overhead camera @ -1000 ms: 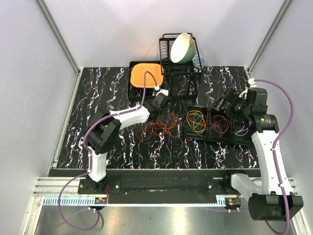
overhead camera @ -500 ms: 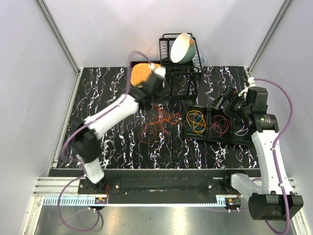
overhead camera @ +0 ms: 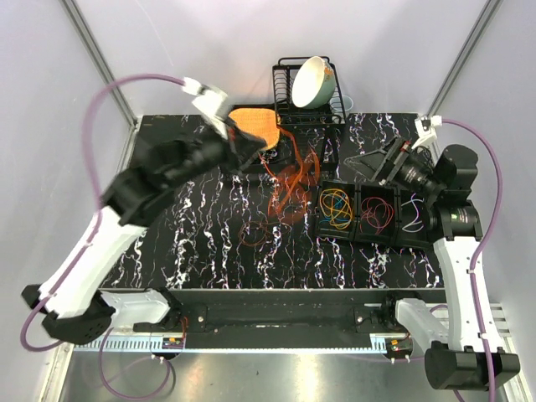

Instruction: Untangle the cables

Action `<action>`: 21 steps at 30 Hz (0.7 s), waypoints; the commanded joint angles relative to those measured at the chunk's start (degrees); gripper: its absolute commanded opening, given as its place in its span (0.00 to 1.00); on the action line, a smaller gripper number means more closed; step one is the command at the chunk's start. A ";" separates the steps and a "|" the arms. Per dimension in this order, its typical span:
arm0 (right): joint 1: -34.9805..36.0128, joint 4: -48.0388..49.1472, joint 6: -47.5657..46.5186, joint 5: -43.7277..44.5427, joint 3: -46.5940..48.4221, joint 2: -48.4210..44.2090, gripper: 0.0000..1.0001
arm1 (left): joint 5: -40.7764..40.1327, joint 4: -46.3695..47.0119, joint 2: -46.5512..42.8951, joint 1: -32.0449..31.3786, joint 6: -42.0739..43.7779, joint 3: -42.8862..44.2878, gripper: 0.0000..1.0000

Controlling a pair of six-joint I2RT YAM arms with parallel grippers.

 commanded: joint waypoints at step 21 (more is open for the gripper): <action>11.25 27.20 1.70 -19.00 -7.50 -3.07 0.75 | 31.06 11.15 3.23 -0.01 -12.86 -8.53 0.00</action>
